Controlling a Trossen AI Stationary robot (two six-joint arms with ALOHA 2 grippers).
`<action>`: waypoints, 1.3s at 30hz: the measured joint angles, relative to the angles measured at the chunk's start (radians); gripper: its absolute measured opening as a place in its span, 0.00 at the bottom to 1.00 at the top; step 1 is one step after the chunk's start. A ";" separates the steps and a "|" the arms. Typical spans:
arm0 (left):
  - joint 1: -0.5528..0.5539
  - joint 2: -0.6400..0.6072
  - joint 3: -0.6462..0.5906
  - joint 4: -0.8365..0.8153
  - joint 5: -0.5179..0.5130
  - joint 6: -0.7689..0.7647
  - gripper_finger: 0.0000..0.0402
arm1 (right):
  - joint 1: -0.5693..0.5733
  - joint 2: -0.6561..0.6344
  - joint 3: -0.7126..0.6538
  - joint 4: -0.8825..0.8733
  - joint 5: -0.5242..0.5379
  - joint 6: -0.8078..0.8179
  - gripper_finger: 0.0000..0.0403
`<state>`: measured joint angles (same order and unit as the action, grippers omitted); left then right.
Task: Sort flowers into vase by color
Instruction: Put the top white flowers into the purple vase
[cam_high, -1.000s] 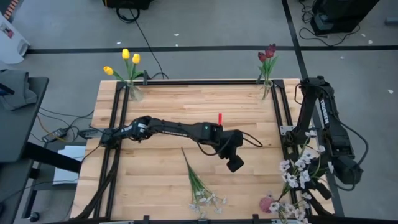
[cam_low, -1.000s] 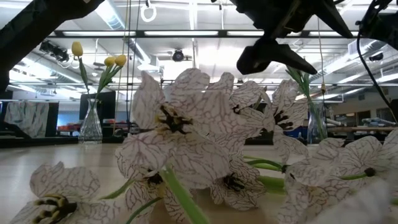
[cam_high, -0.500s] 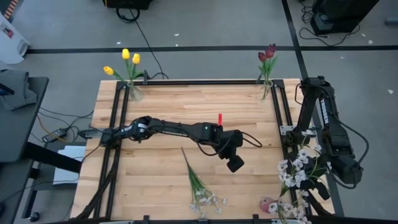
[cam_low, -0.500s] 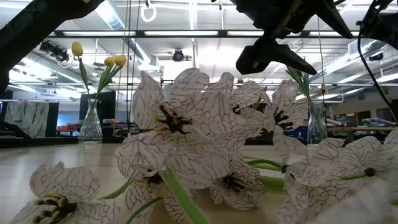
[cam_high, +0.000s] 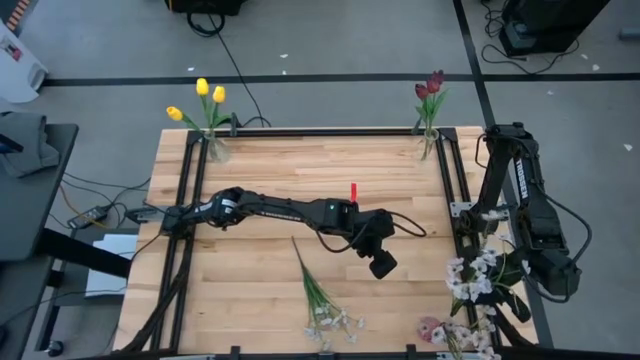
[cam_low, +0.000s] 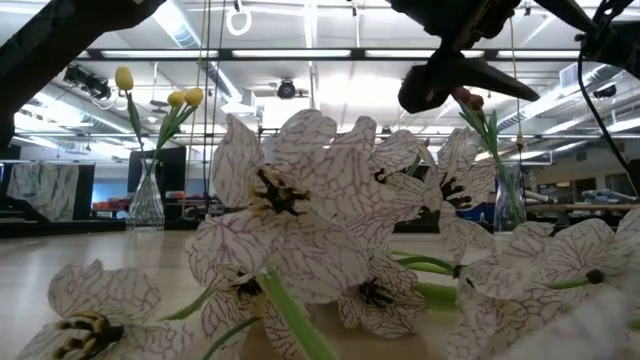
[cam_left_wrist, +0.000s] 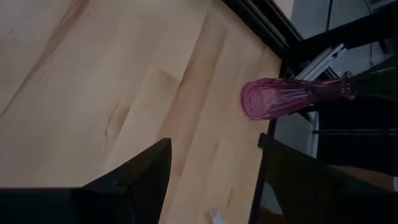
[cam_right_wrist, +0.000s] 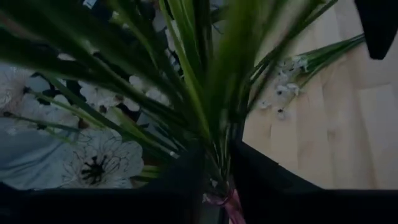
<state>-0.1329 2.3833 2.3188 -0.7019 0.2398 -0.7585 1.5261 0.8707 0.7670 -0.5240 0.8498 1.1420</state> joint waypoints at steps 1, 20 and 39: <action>0.001 0.000 0.000 0.001 0.000 0.004 0.64 | 0.000 0.000 0.000 0.000 -0.006 -0.001 0.18; 0.009 0.000 0.000 0.001 -0.008 0.019 0.64 | 0.001 0.000 0.000 -0.016 -0.015 -0.046 0.01; 0.021 0.001 0.000 0.001 -0.064 0.046 0.64 | 0.001 0.070 0.000 -0.109 0.009 -0.045 0.01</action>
<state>-0.1117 2.3840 2.3188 -0.7013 0.1761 -0.7129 1.5272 0.9412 0.7670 -0.6333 0.8586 1.0970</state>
